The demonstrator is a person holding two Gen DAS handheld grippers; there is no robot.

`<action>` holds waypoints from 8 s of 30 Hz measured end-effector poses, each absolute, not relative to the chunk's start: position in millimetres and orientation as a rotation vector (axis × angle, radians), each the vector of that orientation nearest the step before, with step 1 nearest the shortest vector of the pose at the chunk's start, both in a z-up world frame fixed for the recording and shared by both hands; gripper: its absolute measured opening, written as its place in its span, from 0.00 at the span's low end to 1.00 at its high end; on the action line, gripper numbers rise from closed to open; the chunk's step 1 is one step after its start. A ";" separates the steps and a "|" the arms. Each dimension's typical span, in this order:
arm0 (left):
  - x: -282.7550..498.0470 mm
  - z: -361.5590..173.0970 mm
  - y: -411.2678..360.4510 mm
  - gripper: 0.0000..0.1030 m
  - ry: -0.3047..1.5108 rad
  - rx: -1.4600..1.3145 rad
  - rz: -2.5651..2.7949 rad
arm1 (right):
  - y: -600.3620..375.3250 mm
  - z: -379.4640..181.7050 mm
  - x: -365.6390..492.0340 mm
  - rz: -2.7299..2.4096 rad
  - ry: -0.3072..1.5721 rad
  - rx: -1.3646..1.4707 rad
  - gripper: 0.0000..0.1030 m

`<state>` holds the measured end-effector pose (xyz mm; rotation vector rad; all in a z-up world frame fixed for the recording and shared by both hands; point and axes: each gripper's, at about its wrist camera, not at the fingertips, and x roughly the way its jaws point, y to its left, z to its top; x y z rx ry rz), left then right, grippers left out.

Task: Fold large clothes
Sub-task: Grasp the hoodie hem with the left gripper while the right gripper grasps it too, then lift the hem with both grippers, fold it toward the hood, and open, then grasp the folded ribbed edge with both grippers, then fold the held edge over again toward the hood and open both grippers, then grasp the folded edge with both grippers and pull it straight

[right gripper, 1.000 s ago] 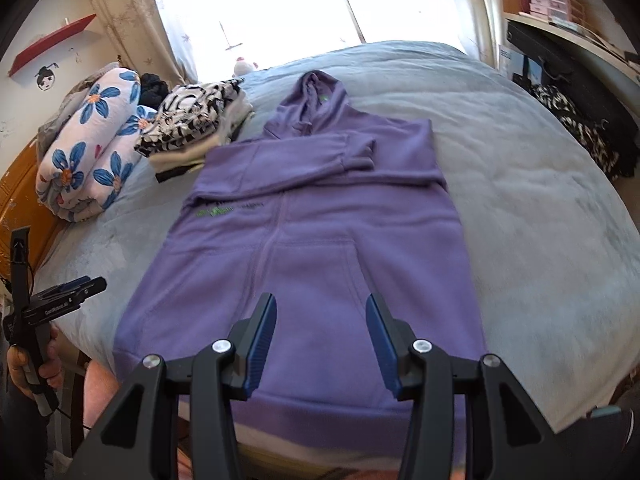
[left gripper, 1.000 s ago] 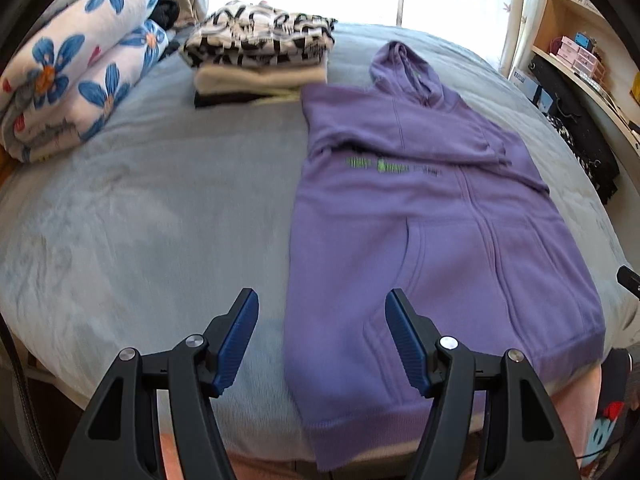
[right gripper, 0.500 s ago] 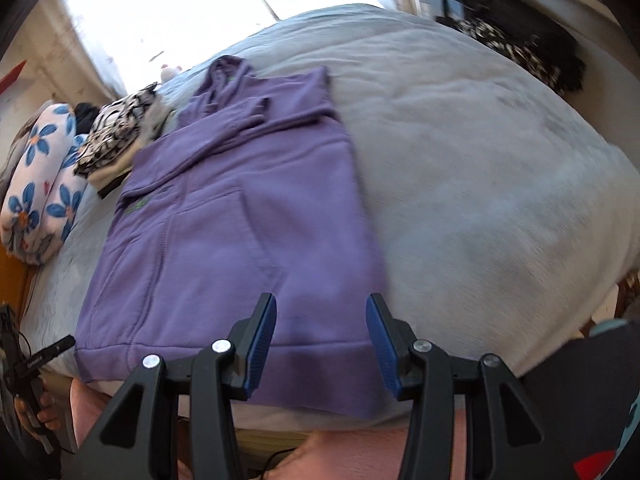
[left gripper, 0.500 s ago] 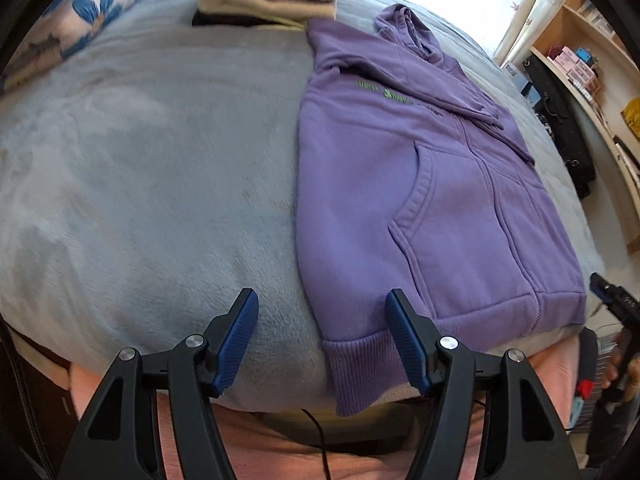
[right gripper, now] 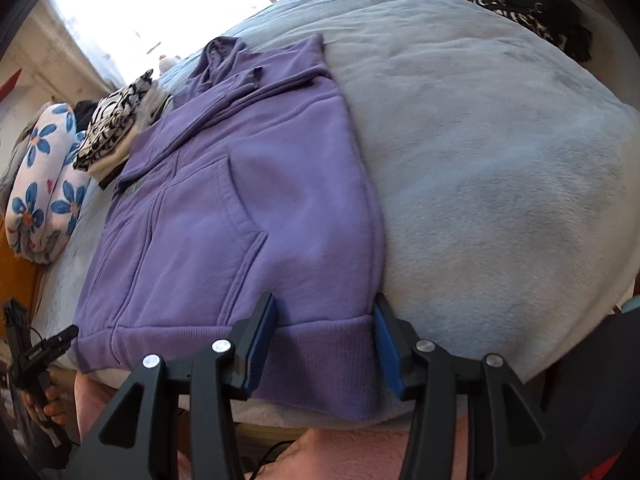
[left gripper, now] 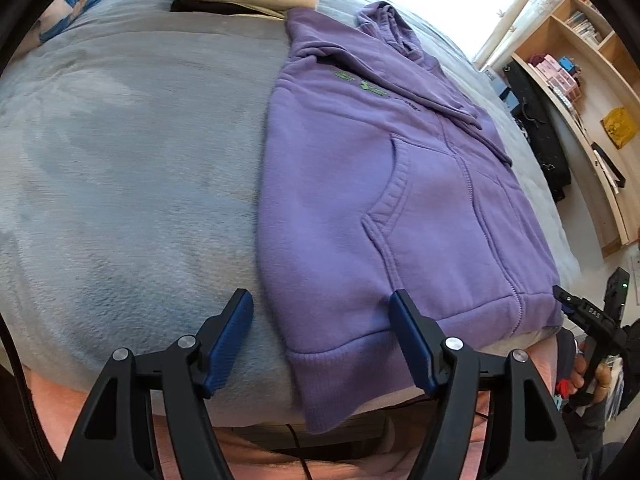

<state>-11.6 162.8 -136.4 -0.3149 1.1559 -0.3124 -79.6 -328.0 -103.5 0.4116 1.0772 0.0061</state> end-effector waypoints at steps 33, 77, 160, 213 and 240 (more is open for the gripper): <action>-41.3 -67.0 103.6 0.12 1.024 -0.103 -0.279 | -313.2 -49.8 -99.1 0.080 1.025 0.308 0.10; 308.2 -73.3 117.8 0.16 1.079 -0.323 -0.231 | -324.9 -50.3 199.2 0.039 0.992 0.422 0.11; 360.9 -136.2 78.5 0.11 1.076 0.082 -0.250 | -322.2 -117.5 257.5 0.092 1.096 0.137 0.42; 188.4 -109.7 24.2 0.52 0.895 -0.016 -0.058 | -140.0 -91.5 141.7 0.251 0.960 0.123 0.20; 197.8 -150.1 123.7 0.72 0.984 -0.111 0.161 | -303.3 -115.6 105.8 -0.204 1.012 0.086 0.20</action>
